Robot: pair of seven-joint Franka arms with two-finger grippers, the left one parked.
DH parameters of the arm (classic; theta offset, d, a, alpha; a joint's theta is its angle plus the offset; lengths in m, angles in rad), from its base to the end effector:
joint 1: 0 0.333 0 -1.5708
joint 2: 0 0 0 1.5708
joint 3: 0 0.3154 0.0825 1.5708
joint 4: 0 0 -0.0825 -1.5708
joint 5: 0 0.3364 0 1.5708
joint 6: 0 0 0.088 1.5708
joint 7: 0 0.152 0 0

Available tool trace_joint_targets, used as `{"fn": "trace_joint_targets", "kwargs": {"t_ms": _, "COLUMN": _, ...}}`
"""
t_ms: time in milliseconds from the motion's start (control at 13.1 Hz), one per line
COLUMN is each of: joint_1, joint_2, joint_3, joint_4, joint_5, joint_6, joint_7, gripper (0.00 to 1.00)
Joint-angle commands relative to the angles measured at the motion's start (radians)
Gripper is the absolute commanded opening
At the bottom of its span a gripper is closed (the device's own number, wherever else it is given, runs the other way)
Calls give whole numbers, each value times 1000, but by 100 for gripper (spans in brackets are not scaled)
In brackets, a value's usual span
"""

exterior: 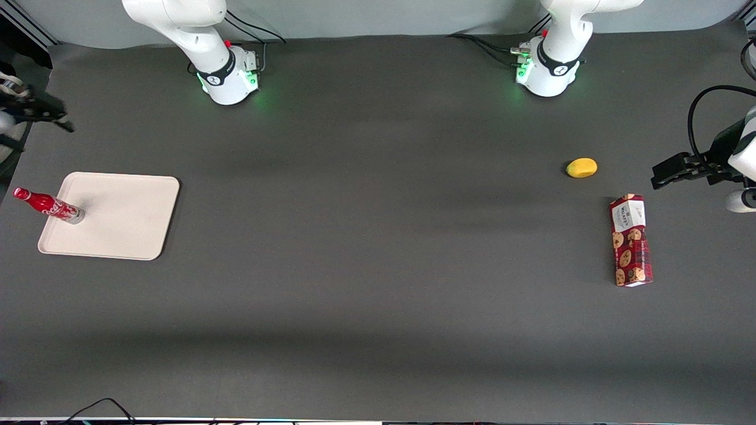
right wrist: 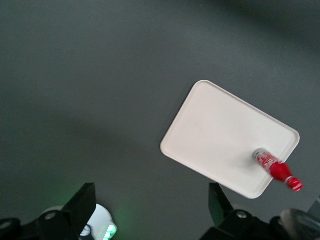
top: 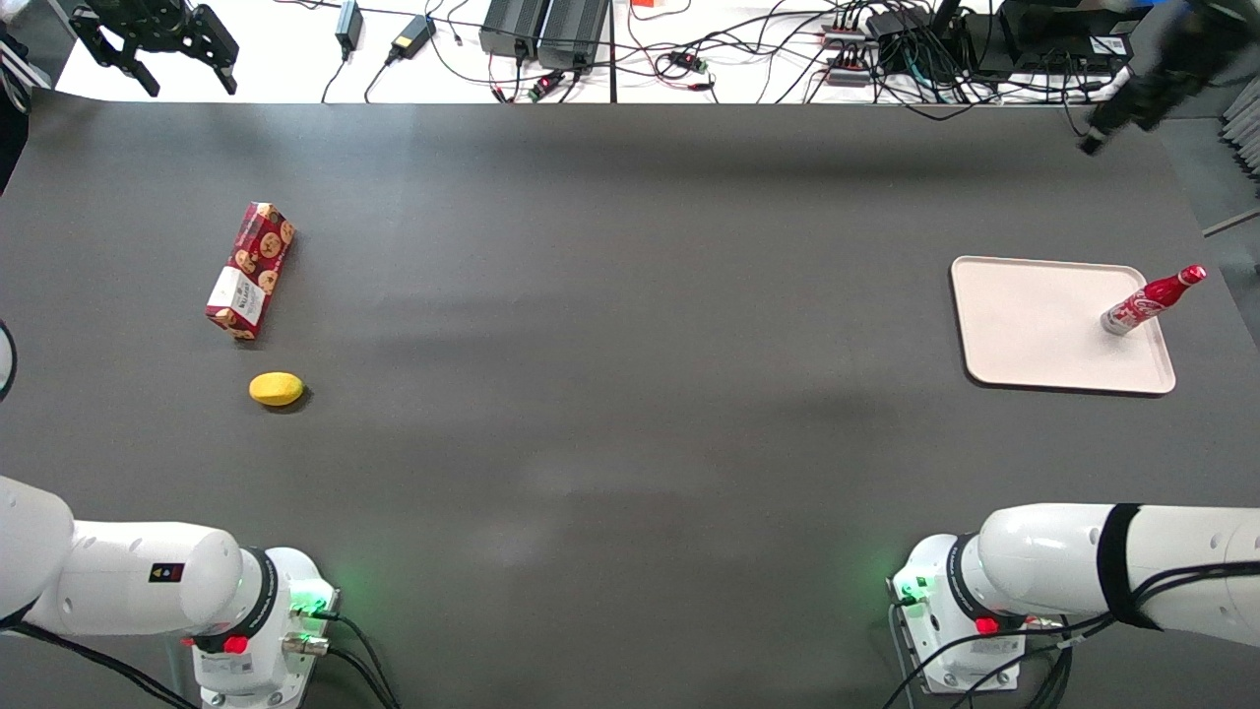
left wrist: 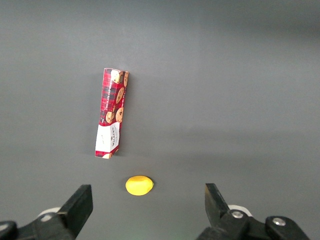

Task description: Place coke bottle on tray

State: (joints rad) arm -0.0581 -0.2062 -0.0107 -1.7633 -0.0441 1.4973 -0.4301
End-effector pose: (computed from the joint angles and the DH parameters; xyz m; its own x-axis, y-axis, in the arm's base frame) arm 0.4286 -0.0370 0.5889 0.9338 0.3506 -0.0717 0.3524 -0.9358 0.0132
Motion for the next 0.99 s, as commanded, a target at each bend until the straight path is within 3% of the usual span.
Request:
{"fn": "trace_joint_targets", "kwargs": {"t_ms": 0, "joint_1": -6, "joint_2": 14, "joint_3": 134, "joint_4": 64, "joint_5": -11, "joint_6": -48, "joint_7": 251, "gripper": 100}}
{"fn": "trace_joint_targets", "kwargs": {"t_ms": 152, "joint_1": -6, "joint_2": 24, "joint_3": 189, "joint_4": 88, "joint_5": -11, "joint_6": -48, "joint_7": 350, "gripper": 100}}
{"fn": "trace_joint_targets", "kwargs": {"t_ms": 380, "joint_1": -12, "joint_2": 36, "joint_3": 178, "joint_4": 152, "joint_5": 56, "joint_6": -48, "joint_7": 398, "gripper": 100}}
{"fn": "trace_joint_targets", "kwargs": {"t_ms": 913, "joint_1": -8, "joint_2": 42, "joint_3": 163, "joint_4": 206, "joint_5": 105, "joint_6": -86, "joint_7": 565, "gripper": 100}}
